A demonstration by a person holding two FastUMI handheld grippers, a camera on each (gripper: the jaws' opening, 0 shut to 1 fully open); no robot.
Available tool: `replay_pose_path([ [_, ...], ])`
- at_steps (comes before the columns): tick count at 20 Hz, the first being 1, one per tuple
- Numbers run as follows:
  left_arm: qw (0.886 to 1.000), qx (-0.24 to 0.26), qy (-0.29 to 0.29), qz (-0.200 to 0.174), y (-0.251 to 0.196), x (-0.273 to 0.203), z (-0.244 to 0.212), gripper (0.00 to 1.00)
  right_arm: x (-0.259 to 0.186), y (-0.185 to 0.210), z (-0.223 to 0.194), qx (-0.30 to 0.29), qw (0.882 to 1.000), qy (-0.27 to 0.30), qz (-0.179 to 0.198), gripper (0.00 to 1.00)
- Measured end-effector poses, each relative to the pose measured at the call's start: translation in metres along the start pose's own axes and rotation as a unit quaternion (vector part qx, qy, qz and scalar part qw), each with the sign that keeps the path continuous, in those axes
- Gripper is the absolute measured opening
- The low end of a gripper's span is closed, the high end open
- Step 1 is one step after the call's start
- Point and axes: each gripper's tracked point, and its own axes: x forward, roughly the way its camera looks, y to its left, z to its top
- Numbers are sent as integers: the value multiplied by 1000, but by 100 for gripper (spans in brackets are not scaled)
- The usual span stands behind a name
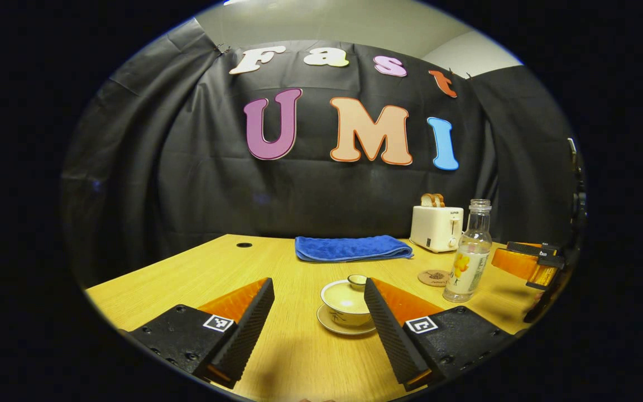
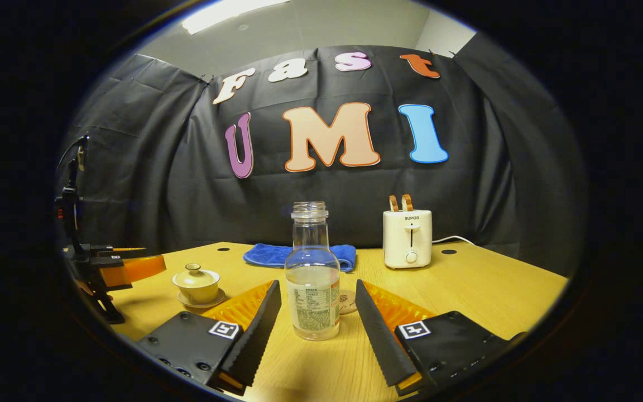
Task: Open the teacup lid with one hand, grasp the water bottle and pour water into the teacup with the other hand; after pouring, place the water bottle on the coaster and then close the teacup lid.
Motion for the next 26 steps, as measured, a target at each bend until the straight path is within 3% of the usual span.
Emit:
replay_pose_path([
  [2, 1000, 4, -2, 3, 2, 0, 1, 95, 1, -1, 1, -3, 1000, -1, -3, 84],
  [4, 1000, 8, -7, 4, 2, 0, 3, 95, 1, -5, 1, -5, 1000, -2, -12, 89],
  [7, 1000, 24, -8, 5, 2, 0, -1, 95, 1, -11, 1, -8, 1000, -2, -24, 84],
  [19, 999, 23, 1, -46, -19, 36, -3, 96, 5, -15, 2, -8, 999, -1, -31, 84],
  [20, 998, 26, 4, -51, -22, 40, -4, 96, 5, -15, 3, -8, 999, -2, -31, 88],
  [22, 998, 28, 12, -60, -26, 45, -7, 96, 5, -15, 3, -8, 1000, -2, -30, 84],
  [25, 996, 34, 31, -75, -33, 53, -13, 96, 4, -14, 2, -8, 1000, -1, -26, 92],
  [26, 996, 36, 36, -80, -35, 56, -15, 96, 6, -13, 2, -8, 1000, -1, -24, 84],
])
